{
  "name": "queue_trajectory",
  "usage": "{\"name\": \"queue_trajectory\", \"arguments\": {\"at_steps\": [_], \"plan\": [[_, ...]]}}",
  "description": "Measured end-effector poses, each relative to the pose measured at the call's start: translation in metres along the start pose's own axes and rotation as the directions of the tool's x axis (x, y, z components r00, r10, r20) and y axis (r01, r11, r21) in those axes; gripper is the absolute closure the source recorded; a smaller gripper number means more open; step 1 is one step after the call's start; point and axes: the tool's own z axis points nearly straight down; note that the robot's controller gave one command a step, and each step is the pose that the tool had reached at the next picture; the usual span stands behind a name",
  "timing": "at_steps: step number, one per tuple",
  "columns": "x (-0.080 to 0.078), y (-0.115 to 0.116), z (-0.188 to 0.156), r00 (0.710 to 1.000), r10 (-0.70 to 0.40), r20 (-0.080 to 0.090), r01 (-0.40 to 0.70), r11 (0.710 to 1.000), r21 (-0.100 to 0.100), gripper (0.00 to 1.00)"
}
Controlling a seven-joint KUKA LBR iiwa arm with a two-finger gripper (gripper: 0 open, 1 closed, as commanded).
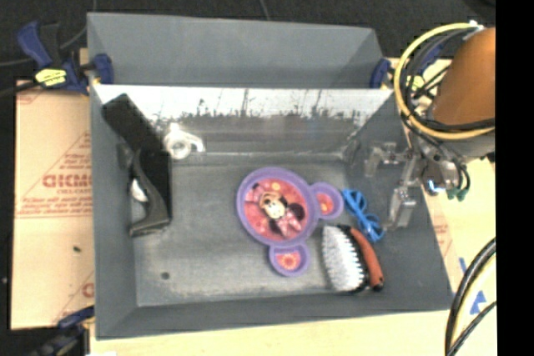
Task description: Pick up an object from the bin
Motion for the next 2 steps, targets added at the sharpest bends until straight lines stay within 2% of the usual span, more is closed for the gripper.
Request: {"name": "queue_trajectory", "arguments": {"at_steps": [1,2], "plan": [[-0.001,0.001,-0.005,1.0,-0.005,0.008,0.005,1.0,0.001,0.0],[-0.047,0.037,0.108,1.0,-0.008,0.009,0.008,1.0,0.002,0.0]]}}
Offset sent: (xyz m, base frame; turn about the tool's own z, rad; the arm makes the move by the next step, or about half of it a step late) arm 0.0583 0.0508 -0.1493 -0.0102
